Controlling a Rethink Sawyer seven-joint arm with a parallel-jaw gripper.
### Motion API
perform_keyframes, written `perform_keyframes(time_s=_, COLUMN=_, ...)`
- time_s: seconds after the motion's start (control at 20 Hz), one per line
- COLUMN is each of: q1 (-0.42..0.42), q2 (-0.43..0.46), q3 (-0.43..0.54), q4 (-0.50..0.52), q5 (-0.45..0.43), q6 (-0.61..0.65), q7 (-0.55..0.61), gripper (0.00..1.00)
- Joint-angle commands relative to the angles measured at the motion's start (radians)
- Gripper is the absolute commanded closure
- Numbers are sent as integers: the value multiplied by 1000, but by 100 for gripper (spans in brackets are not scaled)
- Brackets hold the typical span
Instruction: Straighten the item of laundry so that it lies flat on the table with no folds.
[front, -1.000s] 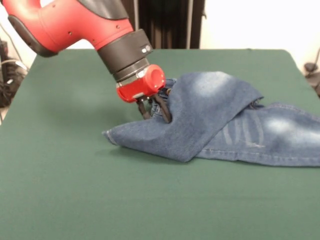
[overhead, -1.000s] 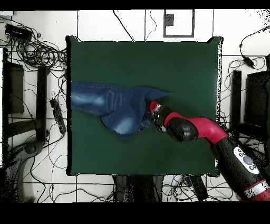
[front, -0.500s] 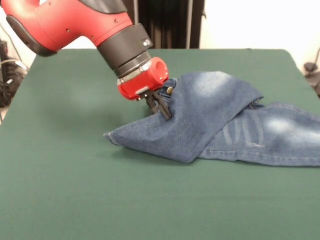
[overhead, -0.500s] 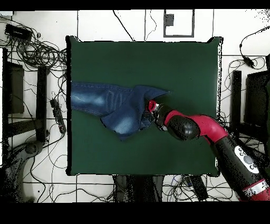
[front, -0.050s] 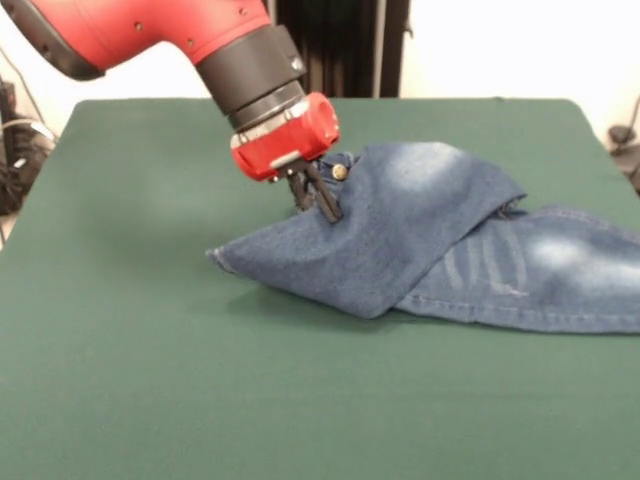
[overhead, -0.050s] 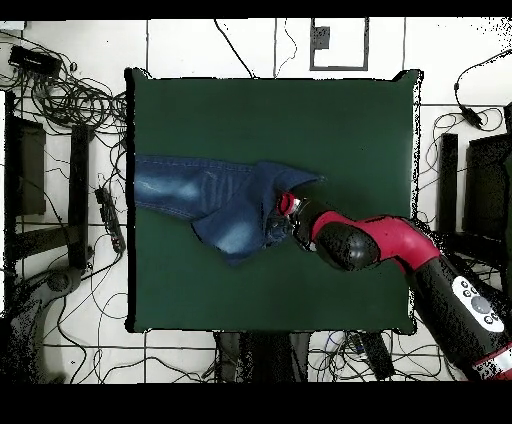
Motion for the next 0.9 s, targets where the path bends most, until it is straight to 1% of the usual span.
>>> perform_keyframes(time_s=0.05, q1=78, q2=-128, q3=-30, q4=18, q5=-28, q6=-22, q7=-41, gripper=100)
perform_keyframes(time_s=0.3, q1=74, q2=-248, q3=-58, q4=34, q5=-14, q6=16, q7=-29, gripper=100)
perform_keyframes(time_s=0.4, q1=79, q2=-275, q3=-77, q4=48, q5=-23, q6=4, q7=-15, gripper=100)
perform_keyframes(time_s=0.55, q1=61, q2=-274, q3=-79, q4=35, q5=-23, q6=20, q7=-54, gripper=100)
perform_keyframes(time_s=0.75, q1=19, q2=-276, q3=-48, q4=41, q5=2, q6=73, q7=-137, gripper=100)
perform_keyframes(time_s=0.85, q1=13, q2=-261, q3=-48, q4=53, q5=-7, q6=64, q7=-147, gripper=100)
perform_keyframes(time_s=0.9, q1=16, q2=-237, q3=-55, q4=49, q5=-19, q6=51, q7=-145, gripper=100)
